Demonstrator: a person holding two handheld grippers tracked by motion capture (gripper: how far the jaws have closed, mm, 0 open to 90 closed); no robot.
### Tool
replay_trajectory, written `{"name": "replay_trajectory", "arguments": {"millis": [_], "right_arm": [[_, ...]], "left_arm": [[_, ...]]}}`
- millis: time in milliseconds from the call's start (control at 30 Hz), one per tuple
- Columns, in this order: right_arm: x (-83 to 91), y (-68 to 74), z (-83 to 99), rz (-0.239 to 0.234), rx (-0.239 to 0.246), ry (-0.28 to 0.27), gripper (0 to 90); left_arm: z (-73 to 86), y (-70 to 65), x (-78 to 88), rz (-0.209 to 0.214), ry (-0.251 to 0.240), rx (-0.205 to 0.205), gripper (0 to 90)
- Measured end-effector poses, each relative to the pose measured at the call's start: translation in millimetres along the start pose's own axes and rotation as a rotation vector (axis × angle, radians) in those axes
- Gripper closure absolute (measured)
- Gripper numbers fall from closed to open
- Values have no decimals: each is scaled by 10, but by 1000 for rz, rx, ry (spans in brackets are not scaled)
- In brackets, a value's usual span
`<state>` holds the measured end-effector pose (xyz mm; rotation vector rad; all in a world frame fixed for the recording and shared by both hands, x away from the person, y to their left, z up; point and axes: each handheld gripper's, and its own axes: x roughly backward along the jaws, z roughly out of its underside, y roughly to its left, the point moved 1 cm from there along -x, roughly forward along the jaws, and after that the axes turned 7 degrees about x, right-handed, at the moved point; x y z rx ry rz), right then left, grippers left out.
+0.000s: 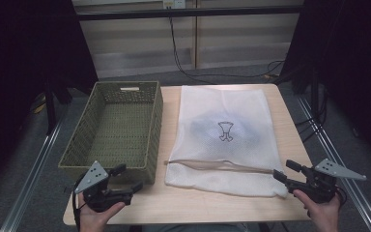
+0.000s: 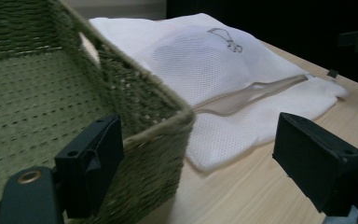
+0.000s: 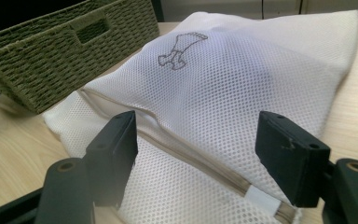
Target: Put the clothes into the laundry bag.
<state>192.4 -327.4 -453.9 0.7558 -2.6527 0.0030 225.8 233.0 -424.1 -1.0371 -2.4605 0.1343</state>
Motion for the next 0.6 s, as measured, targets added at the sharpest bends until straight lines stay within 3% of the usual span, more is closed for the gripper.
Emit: {"name": "replay_trajectory", "arguments": {"millis": [200,300,367,433,600], "right_arm": [[177,-23,82,45,19,-3,348],[230,-53,110,68,31,-26,350],[198,-79,122,58,27,-20,351],[150,-109,144,49,21,6,355],[111,-175,144,52,-6,1,353]], "left_arm": [[31,59,123,-35,-14,-5,143],[32,71,133,-28,-17,4,143],[31,62,108,-30,-9,4,153],[31,64,76,3,8,29,157],[24,88,53,-6,7,32,164]]}}
